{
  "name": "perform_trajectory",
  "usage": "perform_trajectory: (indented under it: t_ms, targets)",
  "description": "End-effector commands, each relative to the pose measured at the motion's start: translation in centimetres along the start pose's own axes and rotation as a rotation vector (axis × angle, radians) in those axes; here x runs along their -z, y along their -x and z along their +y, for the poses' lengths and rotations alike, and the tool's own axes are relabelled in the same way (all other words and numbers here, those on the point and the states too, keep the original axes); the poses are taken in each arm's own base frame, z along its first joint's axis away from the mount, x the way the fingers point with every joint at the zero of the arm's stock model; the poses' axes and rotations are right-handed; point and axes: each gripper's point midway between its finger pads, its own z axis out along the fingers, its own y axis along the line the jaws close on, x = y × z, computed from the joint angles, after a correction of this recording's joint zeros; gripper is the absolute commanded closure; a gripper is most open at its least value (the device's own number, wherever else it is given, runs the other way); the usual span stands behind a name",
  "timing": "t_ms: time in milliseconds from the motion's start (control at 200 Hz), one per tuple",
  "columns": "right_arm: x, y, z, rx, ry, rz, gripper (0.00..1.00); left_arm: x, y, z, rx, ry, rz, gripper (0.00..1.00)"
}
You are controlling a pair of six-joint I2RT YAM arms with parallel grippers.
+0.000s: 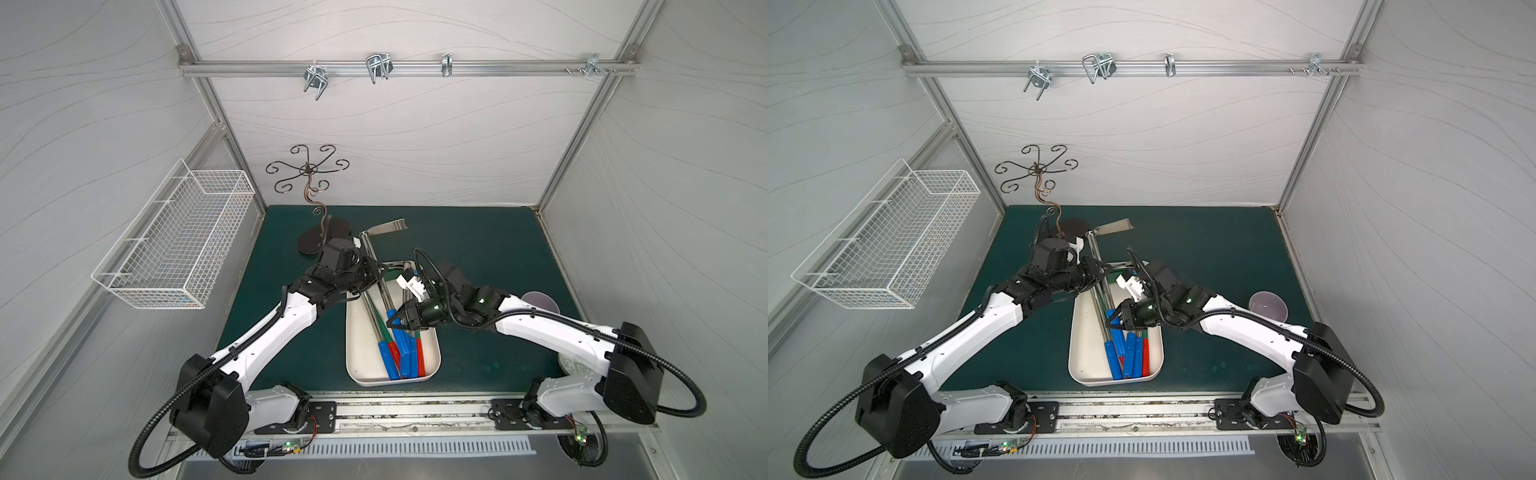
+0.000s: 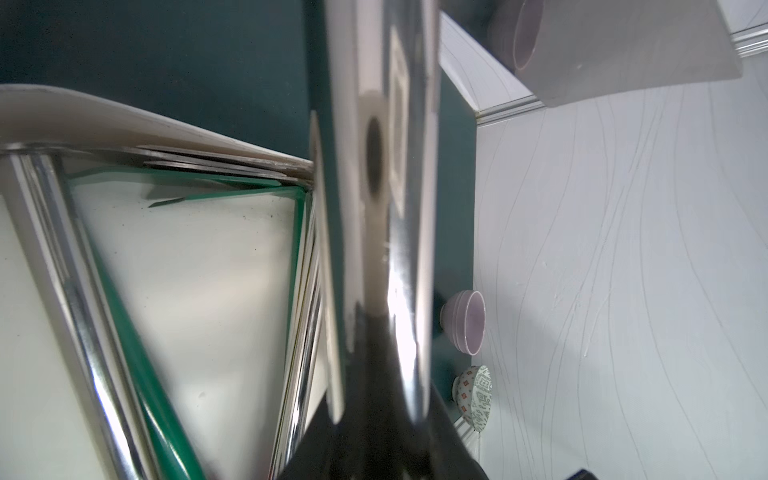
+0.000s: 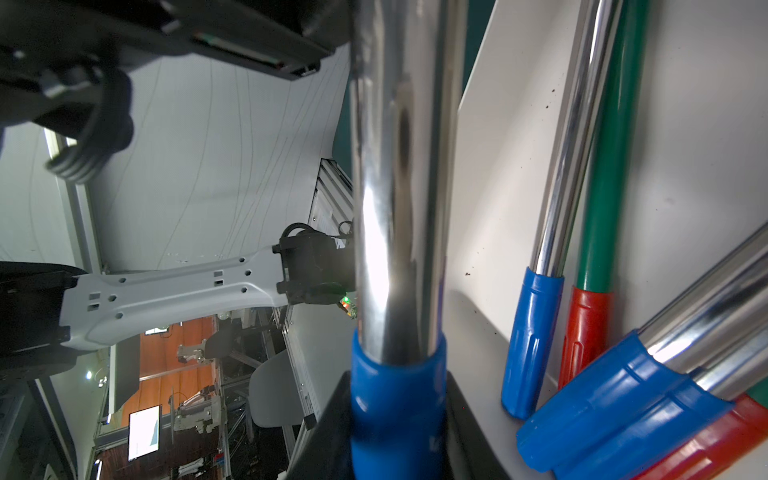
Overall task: Put the small hoe into the storage box
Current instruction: Pick up the hoe from the center of the board, then place the hoe in the storage box.
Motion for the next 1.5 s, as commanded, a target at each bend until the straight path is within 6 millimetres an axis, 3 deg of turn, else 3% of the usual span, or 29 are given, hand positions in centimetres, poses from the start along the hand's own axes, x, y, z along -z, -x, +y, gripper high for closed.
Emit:
perform_trajectory:
  t_ms: [0,145,205,280,380,530,745,906,1131,1306,1496]
  targets:
    - [0.6,0.0,1.4,0.023,0.072,0.009,1.00,1.0,1.8,-2.1,-0.086,-0.095,-0.072,0.98]
    - [1.2,0.6,0.8,0.008,0.056,-0.012,1.00,1.5,1.6,-1.6,-0.100,-0.060,-0.067,1.00]
    - [1.8,1.0,0.7,0.010,0.041,-0.034,0.88,1.9,1.8,-1.0,-0.103,-0.016,-0.079,1.00]
    - [2.7,1.8,0.3,0.021,0.004,-0.075,0.61,2.7,2.1,-0.3,-0.118,0.053,-0.096,1.00]
    - [4.5,3.1,-0.4,0.041,-0.064,-0.136,0.42,3.8,2.8,0.5,-0.141,0.150,-0.118,1.00]
    - [8.5,5.6,-2.5,0.053,-0.201,-0.255,0.26,4.6,3.5,2.2,-0.130,0.289,-0.142,1.00]
    - [14.2,7.1,-5.1,0.061,-0.323,-0.356,0.24,4.4,3.4,4.9,-0.111,0.494,-0.140,1.00]
    - [16.5,6.5,-7.0,0.043,-0.370,-0.382,0.24,3.7,2.9,6.8,-0.117,0.647,-0.074,1.00]
    - [17.3,5.5,-9.1,-0.025,-0.356,-0.386,0.24,2.0,2.6,8.0,-0.112,0.709,-0.028,1.00]
    - [17.4,5.4,-9.5,-0.039,-0.341,-0.382,0.24,0.6,2.0,8.5,-0.102,0.717,0.009,1.00]
    - [17.3,5.5,-9.6,-0.043,-0.333,-0.377,0.25,0.5,1.8,8.2,-0.097,0.704,0.013,1.00]
